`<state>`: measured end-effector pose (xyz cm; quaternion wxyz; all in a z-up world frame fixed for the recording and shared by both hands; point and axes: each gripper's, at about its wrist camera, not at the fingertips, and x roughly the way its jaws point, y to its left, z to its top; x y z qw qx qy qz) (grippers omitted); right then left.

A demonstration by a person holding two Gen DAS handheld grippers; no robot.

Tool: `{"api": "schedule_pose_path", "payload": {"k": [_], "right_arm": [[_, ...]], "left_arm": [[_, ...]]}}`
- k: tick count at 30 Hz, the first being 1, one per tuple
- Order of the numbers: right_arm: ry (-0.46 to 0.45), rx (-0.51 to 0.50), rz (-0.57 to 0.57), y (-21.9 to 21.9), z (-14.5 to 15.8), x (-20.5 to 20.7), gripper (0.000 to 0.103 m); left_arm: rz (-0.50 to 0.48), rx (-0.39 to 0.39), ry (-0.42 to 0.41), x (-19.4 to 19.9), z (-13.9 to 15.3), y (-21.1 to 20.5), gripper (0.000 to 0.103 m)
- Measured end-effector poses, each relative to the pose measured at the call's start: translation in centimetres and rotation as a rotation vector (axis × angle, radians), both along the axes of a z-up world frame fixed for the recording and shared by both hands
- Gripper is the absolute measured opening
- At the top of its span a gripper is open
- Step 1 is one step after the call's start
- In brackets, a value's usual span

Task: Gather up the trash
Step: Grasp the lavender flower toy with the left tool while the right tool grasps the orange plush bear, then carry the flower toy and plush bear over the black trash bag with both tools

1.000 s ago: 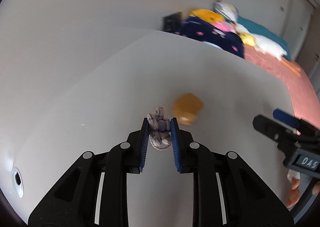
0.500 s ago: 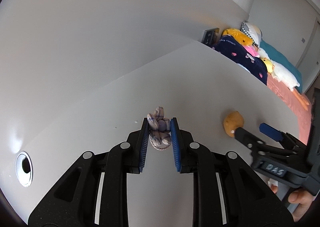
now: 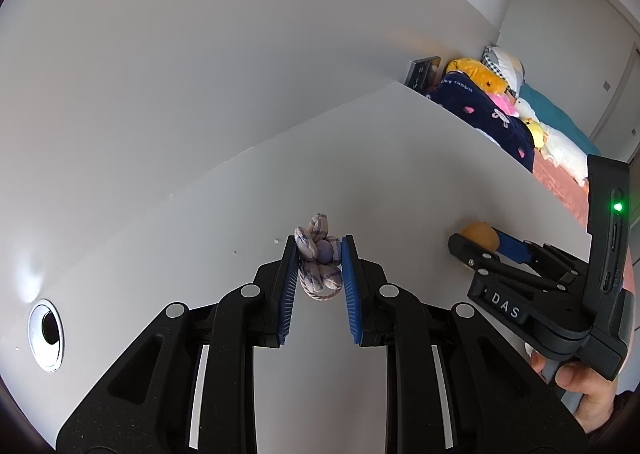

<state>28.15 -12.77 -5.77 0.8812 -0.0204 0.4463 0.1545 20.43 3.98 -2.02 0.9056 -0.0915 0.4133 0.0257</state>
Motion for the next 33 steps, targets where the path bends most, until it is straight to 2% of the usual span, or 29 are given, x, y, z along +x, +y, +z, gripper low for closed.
{"api": "schedule_pose_path", "payload": {"k": [3,9,20,33], "right_arm": [[-0.008,-0.017,-0.003,-0.3,0.0,-0.5,0.048],[-0.017,0.019,-0.014,-2.1,1.0,-2.1,0.048],[-0.025,0.075,-0.034,-5.9,3.3,-5.0,0.048],[-0.035,0.090,-0.050,-8.9,4.4,-8.9,0.048]], "left_arm": [[-0.007,0.006,-0.004,0.0,0.2,-0.1,0.021],[-0.035,0.015,-0.009,-0.2,0.3,-0.9,0.021],[-0.135,0.075,-0.027,-1.5,1.6,-6.1,0.021],[-0.169,0.083,-0.031,-4.2,2.4,-8.9,0.021]]}}
